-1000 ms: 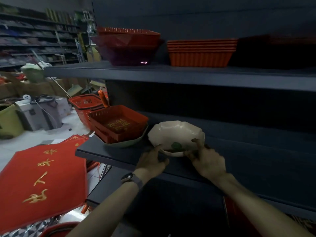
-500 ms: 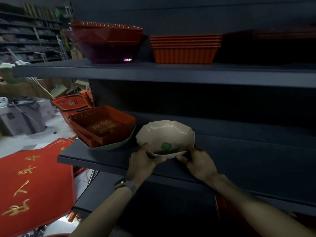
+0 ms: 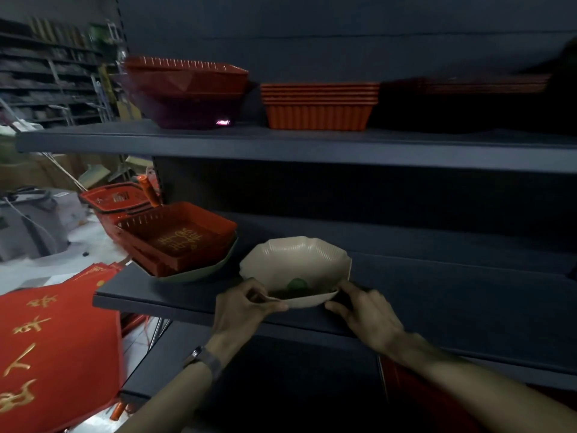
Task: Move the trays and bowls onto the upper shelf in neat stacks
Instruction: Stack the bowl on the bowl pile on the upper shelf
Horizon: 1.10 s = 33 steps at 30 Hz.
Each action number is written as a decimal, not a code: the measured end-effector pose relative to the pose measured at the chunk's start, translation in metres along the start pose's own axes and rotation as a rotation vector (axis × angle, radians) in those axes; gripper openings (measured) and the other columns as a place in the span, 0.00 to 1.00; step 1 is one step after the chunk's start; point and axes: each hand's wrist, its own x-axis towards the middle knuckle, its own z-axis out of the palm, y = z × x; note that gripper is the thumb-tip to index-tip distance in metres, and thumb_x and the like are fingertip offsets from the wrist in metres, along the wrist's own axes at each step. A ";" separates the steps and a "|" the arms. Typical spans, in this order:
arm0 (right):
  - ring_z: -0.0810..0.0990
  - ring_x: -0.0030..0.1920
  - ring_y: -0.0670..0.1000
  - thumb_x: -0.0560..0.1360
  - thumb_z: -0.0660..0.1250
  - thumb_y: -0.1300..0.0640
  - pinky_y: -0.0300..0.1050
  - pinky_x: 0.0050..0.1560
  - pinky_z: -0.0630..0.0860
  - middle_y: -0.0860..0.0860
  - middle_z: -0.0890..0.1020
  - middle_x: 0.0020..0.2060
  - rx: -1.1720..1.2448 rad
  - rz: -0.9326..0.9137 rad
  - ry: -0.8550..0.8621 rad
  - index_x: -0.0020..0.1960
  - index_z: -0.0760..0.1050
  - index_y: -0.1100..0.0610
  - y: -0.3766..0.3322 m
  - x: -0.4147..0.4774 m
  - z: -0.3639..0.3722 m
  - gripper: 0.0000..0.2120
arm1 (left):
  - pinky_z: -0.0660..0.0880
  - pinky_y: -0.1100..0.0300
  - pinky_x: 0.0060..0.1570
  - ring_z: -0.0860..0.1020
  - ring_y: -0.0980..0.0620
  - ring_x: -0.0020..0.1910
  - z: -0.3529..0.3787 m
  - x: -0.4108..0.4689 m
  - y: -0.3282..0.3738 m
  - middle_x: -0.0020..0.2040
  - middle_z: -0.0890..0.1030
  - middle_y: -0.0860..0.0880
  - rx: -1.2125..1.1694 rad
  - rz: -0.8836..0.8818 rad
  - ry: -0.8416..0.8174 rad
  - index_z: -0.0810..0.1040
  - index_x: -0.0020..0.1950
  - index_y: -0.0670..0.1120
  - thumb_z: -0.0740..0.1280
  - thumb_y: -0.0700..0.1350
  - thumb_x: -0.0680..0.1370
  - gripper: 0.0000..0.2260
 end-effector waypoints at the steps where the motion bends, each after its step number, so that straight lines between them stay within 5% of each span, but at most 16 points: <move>1: 0.84 0.53 0.54 0.81 0.64 0.36 0.51 0.50 0.81 0.45 0.83 0.57 -0.005 0.004 -0.004 0.62 0.70 0.41 -0.001 -0.004 -0.002 0.14 | 0.73 0.65 0.37 0.79 0.61 0.36 -0.002 -0.002 0.002 0.34 0.83 0.56 -0.011 -0.013 0.006 0.81 0.36 0.49 0.86 0.56 0.60 0.18; 11: 0.76 0.40 0.43 0.76 0.68 0.30 0.45 0.45 0.75 0.37 0.74 0.44 0.200 0.079 0.136 0.65 0.69 0.38 -0.015 -0.046 -0.052 0.22 | 0.73 0.68 0.38 0.82 0.61 0.40 -0.012 -0.031 0.038 0.36 0.85 0.56 -0.054 0.126 0.000 0.80 0.39 0.48 0.84 0.52 0.66 0.15; 15: 0.81 0.36 0.41 0.75 0.73 0.34 0.36 0.37 0.75 0.39 0.81 0.44 0.319 0.083 0.177 0.58 0.74 0.43 -0.017 -0.064 -0.076 0.19 | 0.77 0.66 0.42 0.84 0.57 0.41 -0.015 -0.034 0.060 0.38 0.86 0.53 -0.095 0.208 -0.034 0.80 0.41 0.47 0.84 0.51 0.67 0.16; 17: 0.84 0.40 0.42 0.73 0.75 0.35 0.43 0.41 0.80 0.42 0.85 0.44 0.380 0.112 0.218 0.53 0.76 0.45 -0.017 -0.072 -0.085 0.17 | 0.80 0.61 0.46 0.84 0.55 0.42 -0.014 -0.035 0.070 0.39 0.85 0.52 -0.090 0.245 -0.056 0.79 0.42 0.48 0.84 0.52 0.68 0.16; 19: 0.83 0.47 0.36 0.72 0.77 0.38 0.33 0.43 0.78 0.40 0.85 0.46 0.407 0.153 0.248 0.50 0.78 0.45 -0.016 -0.082 -0.093 0.15 | 0.82 0.56 0.51 0.84 0.53 0.44 -0.011 -0.038 0.080 0.41 0.85 0.52 -0.112 0.292 -0.071 0.79 0.44 0.49 0.83 0.52 0.68 0.16; 22: 0.78 0.57 0.32 0.69 0.80 0.39 0.27 0.50 0.73 0.37 0.81 0.58 0.393 0.181 0.311 0.48 0.80 0.44 -0.011 -0.096 -0.103 0.14 | 0.84 0.51 0.55 0.85 0.52 0.46 -0.006 -0.048 0.095 0.42 0.84 0.52 -0.148 0.343 -0.084 0.79 0.46 0.51 0.83 0.54 0.68 0.16; 24: 0.73 0.67 0.37 0.67 0.82 0.41 0.35 0.61 0.73 0.37 0.66 0.76 0.411 0.192 0.356 0.46 0.82 0.43 -0.010 -0.107 -0.113 0.13 | 0.84 0.50 0.54 0.85 0.51 0.47 -0.004 -0.056 0.106 0.43 0.84 0.52 -0.143 0.366 -0.093 0.79 0.48 0.52 0.82 0.54 0.69 0.16; 25: 0.71 0.68 0.39 0.66 0.83 0.42 0.37 0.63 0.72 0.36 0.60 0.76 0.423 0.204 0.365 0.44 0.83 0.43 -0.010 -0.114 -0.119 0.13 | 0.84 0.50 0.53 0.85 0.51 0.47 -0.004 -0.061 0.111 0.43 0.84 0.52 -0.134 0.378 -0.100 0.79 0.48 0.52 0.82 0.54 0.70 0.16; 33: 0.77 0.57 0.35 0.62 0.76 0.32 0.39 0.61 0.74 0.37 0.81 0.52 0.346 0.170 0.487 0.44 0.82 0.43 -0.010 -0.166 -0.165 0.19 | 0.82 0.63 0.56 0.85 0.56 0.53 -0.002 -0.097 0.161 0.48 0.86 0.53 -0.191 0.420 -0.186 0.81 0.48 0.51 0.83 0.54 0.68 0.16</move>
